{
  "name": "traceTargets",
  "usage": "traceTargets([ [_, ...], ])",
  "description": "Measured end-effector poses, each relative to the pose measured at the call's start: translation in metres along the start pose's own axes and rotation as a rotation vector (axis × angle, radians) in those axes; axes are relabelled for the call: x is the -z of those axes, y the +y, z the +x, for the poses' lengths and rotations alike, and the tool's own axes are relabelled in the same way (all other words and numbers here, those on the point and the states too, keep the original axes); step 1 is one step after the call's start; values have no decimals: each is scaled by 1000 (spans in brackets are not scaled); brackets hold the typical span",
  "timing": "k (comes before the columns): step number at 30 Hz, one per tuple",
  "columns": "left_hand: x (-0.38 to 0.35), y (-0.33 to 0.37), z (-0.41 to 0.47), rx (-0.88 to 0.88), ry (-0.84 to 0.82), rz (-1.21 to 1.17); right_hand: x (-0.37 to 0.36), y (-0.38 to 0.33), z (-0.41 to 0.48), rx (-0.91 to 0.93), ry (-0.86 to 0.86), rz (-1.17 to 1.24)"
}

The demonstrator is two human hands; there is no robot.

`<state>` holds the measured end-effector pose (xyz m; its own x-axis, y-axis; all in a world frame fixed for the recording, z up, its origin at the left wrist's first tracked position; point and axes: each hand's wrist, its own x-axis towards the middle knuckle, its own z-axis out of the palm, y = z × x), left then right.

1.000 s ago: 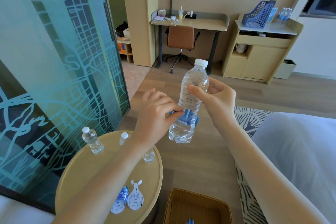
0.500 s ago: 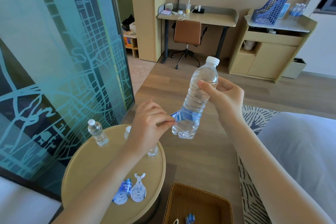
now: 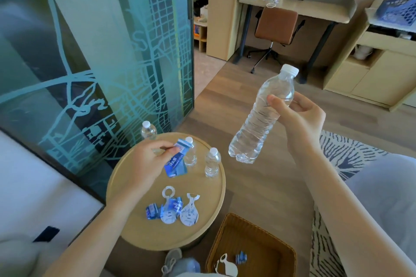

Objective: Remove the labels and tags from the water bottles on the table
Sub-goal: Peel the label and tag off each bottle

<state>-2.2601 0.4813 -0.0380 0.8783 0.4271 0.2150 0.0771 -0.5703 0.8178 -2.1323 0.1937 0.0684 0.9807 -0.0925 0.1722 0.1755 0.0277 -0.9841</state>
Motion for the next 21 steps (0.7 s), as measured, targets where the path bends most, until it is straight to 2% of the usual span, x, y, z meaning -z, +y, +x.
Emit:
traceTargets([
  [2,5,-22,-3,173,-32,-9,-18,10,-5,-3,-42,9],
  [10,-9,-71,-15,590,8,-287,-95,71,-38,-76,-221,23],
  [15,-20,-121,-23,730,6,-317,-135,124,-55,-185,-286,-17],
  [21,-40,-192,-37,958,-74,-332,-171,179,-69,-193,-281,-122],
])
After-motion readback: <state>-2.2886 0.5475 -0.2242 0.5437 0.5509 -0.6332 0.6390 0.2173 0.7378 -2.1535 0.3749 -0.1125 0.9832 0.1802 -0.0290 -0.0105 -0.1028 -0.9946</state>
